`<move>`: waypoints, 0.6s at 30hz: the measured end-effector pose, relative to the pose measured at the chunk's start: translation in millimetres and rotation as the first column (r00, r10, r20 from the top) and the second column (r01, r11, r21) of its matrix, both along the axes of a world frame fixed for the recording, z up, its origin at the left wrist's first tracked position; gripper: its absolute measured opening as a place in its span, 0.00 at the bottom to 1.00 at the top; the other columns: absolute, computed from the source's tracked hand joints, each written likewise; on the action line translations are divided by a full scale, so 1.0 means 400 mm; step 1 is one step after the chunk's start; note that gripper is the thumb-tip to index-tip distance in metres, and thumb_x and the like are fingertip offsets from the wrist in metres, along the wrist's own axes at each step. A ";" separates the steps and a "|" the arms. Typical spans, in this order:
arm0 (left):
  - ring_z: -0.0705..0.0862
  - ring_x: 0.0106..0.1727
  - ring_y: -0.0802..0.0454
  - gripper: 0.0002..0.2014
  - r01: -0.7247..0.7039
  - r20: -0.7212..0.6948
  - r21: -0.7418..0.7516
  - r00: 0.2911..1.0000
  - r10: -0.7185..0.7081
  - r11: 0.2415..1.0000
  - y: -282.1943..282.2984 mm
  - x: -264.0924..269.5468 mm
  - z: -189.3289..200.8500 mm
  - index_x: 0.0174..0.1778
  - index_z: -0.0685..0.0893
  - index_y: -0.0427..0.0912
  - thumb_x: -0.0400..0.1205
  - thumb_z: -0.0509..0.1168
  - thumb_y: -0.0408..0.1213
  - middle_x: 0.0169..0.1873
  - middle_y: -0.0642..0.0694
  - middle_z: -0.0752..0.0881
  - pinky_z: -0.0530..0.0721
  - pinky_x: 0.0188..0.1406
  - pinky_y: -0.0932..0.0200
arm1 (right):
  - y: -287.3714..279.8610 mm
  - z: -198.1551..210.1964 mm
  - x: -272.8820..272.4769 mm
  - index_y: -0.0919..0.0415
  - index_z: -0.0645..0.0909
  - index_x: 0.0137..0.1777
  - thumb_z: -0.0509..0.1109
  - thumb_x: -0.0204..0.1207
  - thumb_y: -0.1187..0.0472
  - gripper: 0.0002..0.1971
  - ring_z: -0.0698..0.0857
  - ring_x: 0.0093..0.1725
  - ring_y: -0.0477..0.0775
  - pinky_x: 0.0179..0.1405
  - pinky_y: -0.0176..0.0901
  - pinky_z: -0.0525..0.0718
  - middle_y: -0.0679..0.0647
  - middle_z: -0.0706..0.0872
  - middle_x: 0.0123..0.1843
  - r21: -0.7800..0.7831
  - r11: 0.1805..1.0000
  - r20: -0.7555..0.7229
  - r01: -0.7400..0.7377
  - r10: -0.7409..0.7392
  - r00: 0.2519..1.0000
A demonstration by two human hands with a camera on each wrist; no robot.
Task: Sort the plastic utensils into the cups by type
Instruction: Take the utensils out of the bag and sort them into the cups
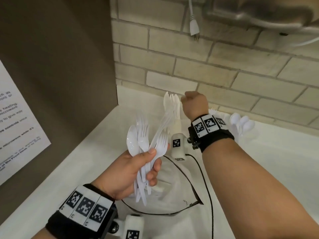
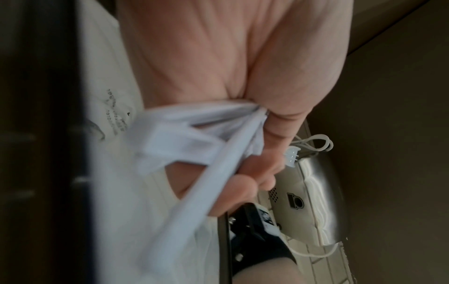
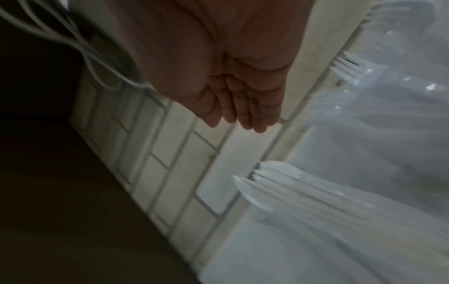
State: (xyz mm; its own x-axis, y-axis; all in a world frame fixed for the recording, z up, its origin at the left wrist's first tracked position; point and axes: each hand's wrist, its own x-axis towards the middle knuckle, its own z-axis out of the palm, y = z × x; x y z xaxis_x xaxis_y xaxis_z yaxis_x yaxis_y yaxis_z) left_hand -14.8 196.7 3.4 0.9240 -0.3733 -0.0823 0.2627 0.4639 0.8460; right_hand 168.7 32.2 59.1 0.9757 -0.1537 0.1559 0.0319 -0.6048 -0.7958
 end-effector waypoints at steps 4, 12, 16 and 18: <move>0.70 0.26 0.52 0.19 -0.065 -0.005 0.028 0.998 0.065 0.997 -0.014 -0.002 0.013 0.63 0.85 0.39 0.79 0.64 0.43 0.32 0.41 0.77 0.73 0.28 0.56 | 0.015 0.064 -0.166 0.61 0.85 0.50 0.64 0.80 0.43 0.20 0.88 0.43 0.50 0.49 0.46 0.87 0.53 0.90 0.43 0.523 0.838 0.079 -0.156 0.135 0.988; 0.71 0.24 0.52 0.09 -0.126 -0.033 0.174 0.990 0.134 0.977 -0.048 -0.008 0.031 0.48 0.80 0.34 0.83 0.63 0.37 0.30 0.42 0.79 0.75 0.24 0.59 | 0.041 0.060 -0.349 0.57 0.83 0.56 0.77 0.72 0.56 0.15 0.88 0.51 0.48 0.54 0.44 0.84 0.52 0.90 0.49 0.383 0.844 -0.080 -0.376 0.436 0.896; 0.71 0.23 0.53 0.06 -0.058 0.003 0.174 0.998 0.058 0.983 -0.050 -0.026 0.033 0.43 0.83 0.39 0.81 0.64 0.37 0.29 0.44 0.79 0.75 0.23 0.59 | 0.038 0.070 -0.368 0.59 0.86 0.49 0.65 0.78 0.67 0.08 0.86 0.45 0.54 0.47 0.54 0.81 0.56 0.88 0.41 0.425 0.820 -0.075 -0.384 0.454 0.888; 0.71 0.23 0.53 0.07 -0.015 0.009 0.152 1.000 0.014 0.988 -0.048 -0.034 0.032 0.45 0.87 0.42 0.79 0.66 0.40 0.28 0.46 0.79 0.75 0.25 0.59 | 0.035 0.077 -0.377 0.58 0.86 0.45 0.61 0.80 0.67 0.12 0.87 0.41 0.50 0.44 0.52 0.80 0.52 0.89 0.37 0.496 0.794 -0.057 -0.351 0.433 0.900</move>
